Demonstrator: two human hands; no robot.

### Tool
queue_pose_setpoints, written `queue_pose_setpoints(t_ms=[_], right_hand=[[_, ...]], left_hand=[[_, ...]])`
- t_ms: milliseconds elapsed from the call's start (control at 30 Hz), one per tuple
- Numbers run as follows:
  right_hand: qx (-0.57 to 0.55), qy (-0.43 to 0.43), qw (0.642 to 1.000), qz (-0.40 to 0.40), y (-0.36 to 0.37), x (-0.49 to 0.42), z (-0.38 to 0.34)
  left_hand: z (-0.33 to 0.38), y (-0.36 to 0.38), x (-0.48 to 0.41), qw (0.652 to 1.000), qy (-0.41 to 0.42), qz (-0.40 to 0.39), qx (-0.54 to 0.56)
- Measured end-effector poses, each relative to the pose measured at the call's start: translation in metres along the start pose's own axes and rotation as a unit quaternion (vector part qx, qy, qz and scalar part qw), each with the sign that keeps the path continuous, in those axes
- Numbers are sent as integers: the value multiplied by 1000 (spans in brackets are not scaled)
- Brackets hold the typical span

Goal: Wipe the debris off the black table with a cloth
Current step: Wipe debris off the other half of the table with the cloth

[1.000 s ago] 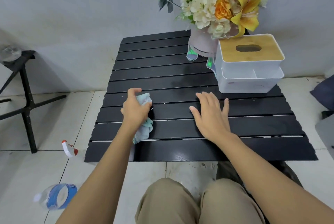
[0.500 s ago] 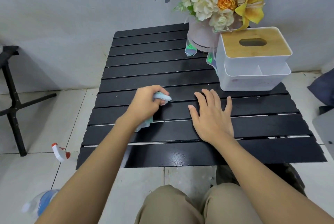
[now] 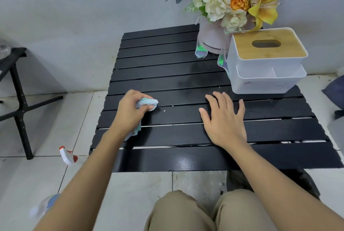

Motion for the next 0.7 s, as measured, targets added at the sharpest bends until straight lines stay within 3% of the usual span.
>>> queue_pose_setpoints(t_ms=[100, 200, 233, 300, 400, 467, 567, 633, 700], right_hand=[[5, -1, 1000, -5, 2, 0, 0], [5, 1, 1000, -8, 3, -1, 0], [5, 1, 1000, -6, 2, -1, 0], [5, 1, 1000, -1, 1, 0, 0], [4, 2, 1000, -2, 1, 0, 0], [8, 0, 1000, -10, 3, -1, 0], [7, 6, 1000, -9, 3, 0, 1], [4, 3, 1000, -6, 2, 0, 0], [1, 3, 1000, -3, 1, 0, 0]], left_hand=[[13, 14, 11, 1000, 15, 13, 14], [27, 37, 22, 990, -23, -88, 108], [29, 36, 21, 986, -27, -86, 143], [21, 18, 10, 984, -45, 8, 170], [18, 11, 4, 991, -52, 96, 73], [39, 33, 7, 998, 7, 62, 14], [53, 65, 11, 991, 2, -83, 103], [42, 45, -1, 983, -35, -32, 175], [20, 14, -10, 982, -76, 67, 159]])
Point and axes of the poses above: each hand's wrist, its own x-axis away from the middle knuckle, its own y-axis out of the palm, z = x × y, the point moved 9 cm from there along -x, towards the middle knuckle, and after that the axes turned 4 degrees about z, right-handed, at the moved point
